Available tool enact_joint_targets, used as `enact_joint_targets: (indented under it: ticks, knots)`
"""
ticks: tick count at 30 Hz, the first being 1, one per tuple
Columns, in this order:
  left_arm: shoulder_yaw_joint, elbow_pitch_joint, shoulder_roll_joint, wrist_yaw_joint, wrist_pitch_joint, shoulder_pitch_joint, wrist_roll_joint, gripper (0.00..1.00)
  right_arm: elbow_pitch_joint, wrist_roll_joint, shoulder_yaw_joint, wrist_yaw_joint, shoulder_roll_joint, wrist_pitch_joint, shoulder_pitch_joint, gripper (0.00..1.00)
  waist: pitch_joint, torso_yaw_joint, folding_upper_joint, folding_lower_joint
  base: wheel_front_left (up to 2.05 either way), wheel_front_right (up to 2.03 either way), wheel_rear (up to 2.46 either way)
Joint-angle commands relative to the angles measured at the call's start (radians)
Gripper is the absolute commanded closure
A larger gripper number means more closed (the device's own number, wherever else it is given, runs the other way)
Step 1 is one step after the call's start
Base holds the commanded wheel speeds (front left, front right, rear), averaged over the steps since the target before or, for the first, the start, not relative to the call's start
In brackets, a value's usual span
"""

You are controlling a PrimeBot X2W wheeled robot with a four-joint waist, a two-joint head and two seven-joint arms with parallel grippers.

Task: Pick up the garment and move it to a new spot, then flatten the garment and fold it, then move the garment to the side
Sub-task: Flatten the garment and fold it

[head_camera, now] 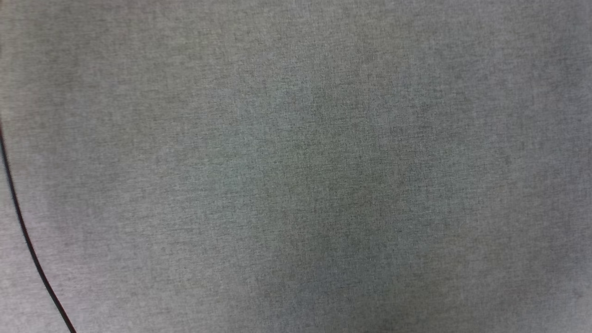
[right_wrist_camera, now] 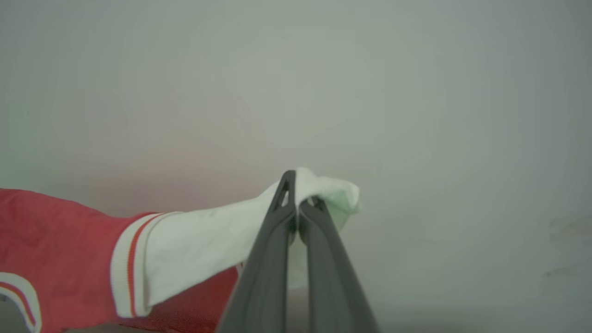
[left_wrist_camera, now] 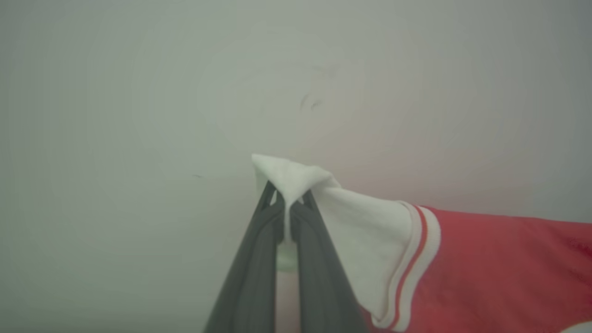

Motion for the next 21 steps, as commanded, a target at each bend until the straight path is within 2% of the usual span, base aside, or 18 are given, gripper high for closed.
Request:
enact_joint_targets:
  ticks: [1,9,13,21]
  knots:
    - [0.002,0.010,-0.003,-0.007,-0.007,0.017,-0.004,1.00,0.012,0.003,0.006,-0.001,-0.001,-0.007,0.022,1.00,-0.007,0.003,0.0000,-0.0001,0.00,0.00,0.00]
    - [0.014,0.107,-0.054,-0.066,-0.050,0.240,-0.038,1.00,0.103,0.081,0.110,-0.001,-0.017,-0.082,0.235,1.00,-0.123,0.021,0.0000,-0.0001,0.00,0.00,0.00]
    - [0.038,0.071,-0.067,-0.077,-0.055,0.403,-0.019,1.00,0.108,0.131,0.161,-0.001,-0.035,-0.126,0.404,1.00,-0.220,0.029,0.0000,-0.0001,0.00,0.00,0.00]
    - [0.181,-0.129,-0.078,-0.035,-0.056,0.840,0.045,1.00,0.071,0.218,0.232,-0.001,-0.061,-0.181,0.737,1.00,-0.407,0.015,0.0000,-0.0001,0.00,0.00,0.00]
